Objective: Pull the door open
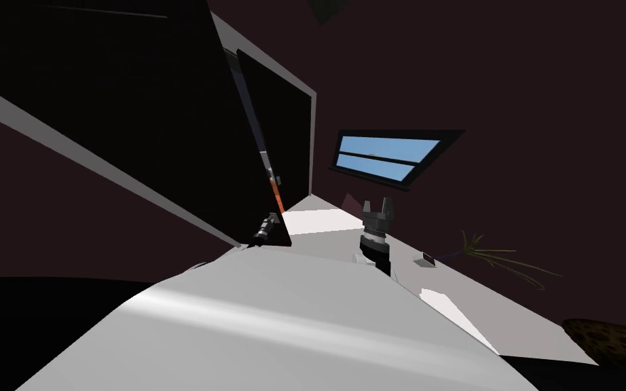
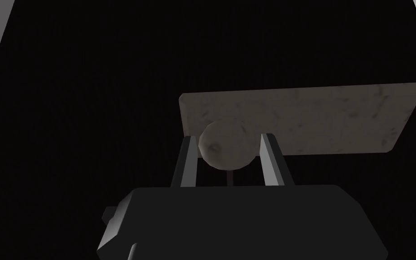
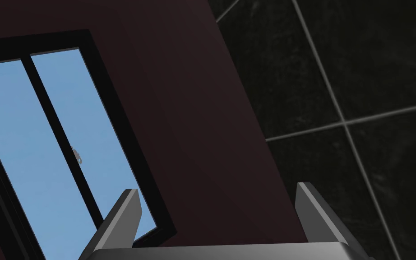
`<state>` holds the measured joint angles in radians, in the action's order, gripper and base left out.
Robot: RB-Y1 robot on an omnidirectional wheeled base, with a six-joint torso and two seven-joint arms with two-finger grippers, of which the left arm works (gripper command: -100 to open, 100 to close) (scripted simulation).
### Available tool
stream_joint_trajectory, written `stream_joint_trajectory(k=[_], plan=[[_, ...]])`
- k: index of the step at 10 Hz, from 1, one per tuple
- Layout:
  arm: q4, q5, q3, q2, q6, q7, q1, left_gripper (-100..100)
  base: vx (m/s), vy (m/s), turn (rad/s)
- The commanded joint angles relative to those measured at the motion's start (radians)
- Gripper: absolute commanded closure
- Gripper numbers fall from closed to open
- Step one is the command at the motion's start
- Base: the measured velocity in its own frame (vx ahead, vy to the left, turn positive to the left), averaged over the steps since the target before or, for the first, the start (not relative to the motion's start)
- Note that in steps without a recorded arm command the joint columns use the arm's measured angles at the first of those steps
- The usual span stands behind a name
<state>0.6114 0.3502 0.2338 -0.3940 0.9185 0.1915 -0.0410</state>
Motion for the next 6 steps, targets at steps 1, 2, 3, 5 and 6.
stream_joint_trajectory(k=[1, 2, 3, 5, 6], plan=[[0.007, -0.005, 0.019, -0.014, 0.015, 0.014, 0.011, 100, -0.133, 0.050, -0.067], [0.009, -0.006, 0.025, -0.018, 0.019, 0.019, 0.014, 100, -0.192, 0.060, -0.084], [0.014, -0.009, 0.038, -0.027, 0.030, 0.029, 0.021, 100, -0.173, 0.048, -0.077], [0.024, -0.016, 0.067, -0.047, 0.052, 0.050, 0.037, 100, -0.194, 0.059, -0.084], [0.029, -0.019, 0.080, -0.056, 0.062, 0.060, 0.044, 100, -0.173, 0.047, -0.068]])
